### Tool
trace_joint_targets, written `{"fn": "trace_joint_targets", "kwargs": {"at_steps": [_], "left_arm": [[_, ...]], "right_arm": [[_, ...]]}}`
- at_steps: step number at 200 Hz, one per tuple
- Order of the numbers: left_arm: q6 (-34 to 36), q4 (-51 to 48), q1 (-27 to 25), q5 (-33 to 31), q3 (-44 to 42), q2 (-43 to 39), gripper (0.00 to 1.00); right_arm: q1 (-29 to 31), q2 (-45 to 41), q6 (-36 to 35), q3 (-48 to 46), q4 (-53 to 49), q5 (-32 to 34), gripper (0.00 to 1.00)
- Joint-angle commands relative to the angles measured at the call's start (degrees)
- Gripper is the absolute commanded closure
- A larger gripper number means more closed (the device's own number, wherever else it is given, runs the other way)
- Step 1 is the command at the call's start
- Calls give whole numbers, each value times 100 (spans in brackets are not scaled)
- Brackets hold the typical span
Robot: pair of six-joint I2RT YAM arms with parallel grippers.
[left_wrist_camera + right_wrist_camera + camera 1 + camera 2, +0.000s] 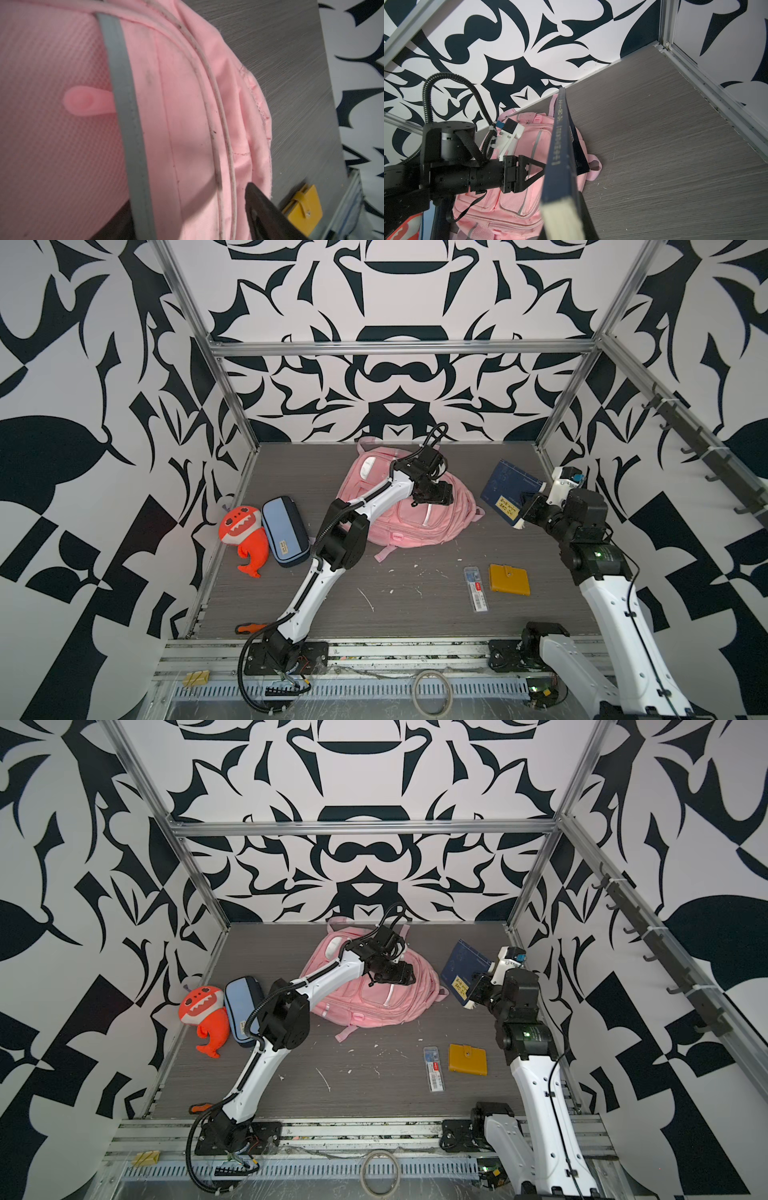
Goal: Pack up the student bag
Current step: 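Grasp the backpack flap with left gripper while right gripper carries book over opening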
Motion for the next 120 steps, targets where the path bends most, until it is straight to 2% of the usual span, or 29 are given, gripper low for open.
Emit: {"fn": "trace_joint_targets", "kwargs": {"at_steps": [1, 10, 36, 56, 86, 120], "left_arm": [[199, 479, -64, 468, -505, -289, 60], [165, 673, -18, 580, -678, -435, 72], [77, 1129, 140, 1084, -1049, -842, 100], [-6, 1359, 351, 1571, -1216, -1151, 100], [-504, 1999, 848, 2553, -1530, -1636, 100], [-600, 1951, 1251, 3314, -1457, -1998, 100]], "right_arm": [[17, -122, -156, 60, 82, -7, 100], [11, -164, -174, 56, -32, -56, 100], [0, -415, -159, -60, -312, -203, 100], [-22, -644, -100, -232, -386, -261, 100], [-106, -734, 64, -325, -276, -633, 100], [-132, -701, 217, -233, -105, -874, 100]]}}
